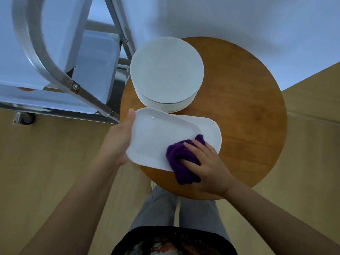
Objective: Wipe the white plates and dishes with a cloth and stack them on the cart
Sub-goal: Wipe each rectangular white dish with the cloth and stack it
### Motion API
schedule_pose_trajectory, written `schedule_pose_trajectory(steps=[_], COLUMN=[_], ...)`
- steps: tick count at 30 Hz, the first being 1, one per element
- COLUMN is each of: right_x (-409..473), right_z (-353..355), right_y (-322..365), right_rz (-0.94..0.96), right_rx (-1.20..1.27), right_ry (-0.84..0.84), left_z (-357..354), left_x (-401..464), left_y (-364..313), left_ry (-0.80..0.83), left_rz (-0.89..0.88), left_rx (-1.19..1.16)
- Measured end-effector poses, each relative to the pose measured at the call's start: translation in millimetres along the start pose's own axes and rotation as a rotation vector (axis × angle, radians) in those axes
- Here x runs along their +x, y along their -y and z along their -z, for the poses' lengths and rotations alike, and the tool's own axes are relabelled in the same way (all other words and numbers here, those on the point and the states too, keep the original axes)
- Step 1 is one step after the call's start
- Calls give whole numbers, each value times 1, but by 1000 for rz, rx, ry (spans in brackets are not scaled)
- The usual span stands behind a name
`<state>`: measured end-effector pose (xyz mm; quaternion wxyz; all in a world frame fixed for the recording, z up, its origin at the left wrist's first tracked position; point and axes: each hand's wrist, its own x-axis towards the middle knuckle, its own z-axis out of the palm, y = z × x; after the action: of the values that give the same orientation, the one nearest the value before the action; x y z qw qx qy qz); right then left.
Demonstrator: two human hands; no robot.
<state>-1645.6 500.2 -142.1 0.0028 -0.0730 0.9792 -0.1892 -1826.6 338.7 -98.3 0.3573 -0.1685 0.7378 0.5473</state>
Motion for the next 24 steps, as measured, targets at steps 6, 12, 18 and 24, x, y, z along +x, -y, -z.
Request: schedule_pose_trajectory(steps=[6, 12, 18, 24], right_x=[5, 6, 7, -3], right_z=[21, 65, 70, 58], right_y=[0, 15, 7, 3], right_rz=[-17, -601, -823, -1040], right_rx=[11, 903, 1768, 1610], right_ry=[-205, -62, -104, -74], left_z=[5, 3, -21, -24], left_x=[10, 9, -11, -15], left_y=[-9, 5, 44, 50], left_ry=[179, 402, 643, 439], left_rz=[205, 179, 135, 47], left_rx=[-186, -287, -900, -647])
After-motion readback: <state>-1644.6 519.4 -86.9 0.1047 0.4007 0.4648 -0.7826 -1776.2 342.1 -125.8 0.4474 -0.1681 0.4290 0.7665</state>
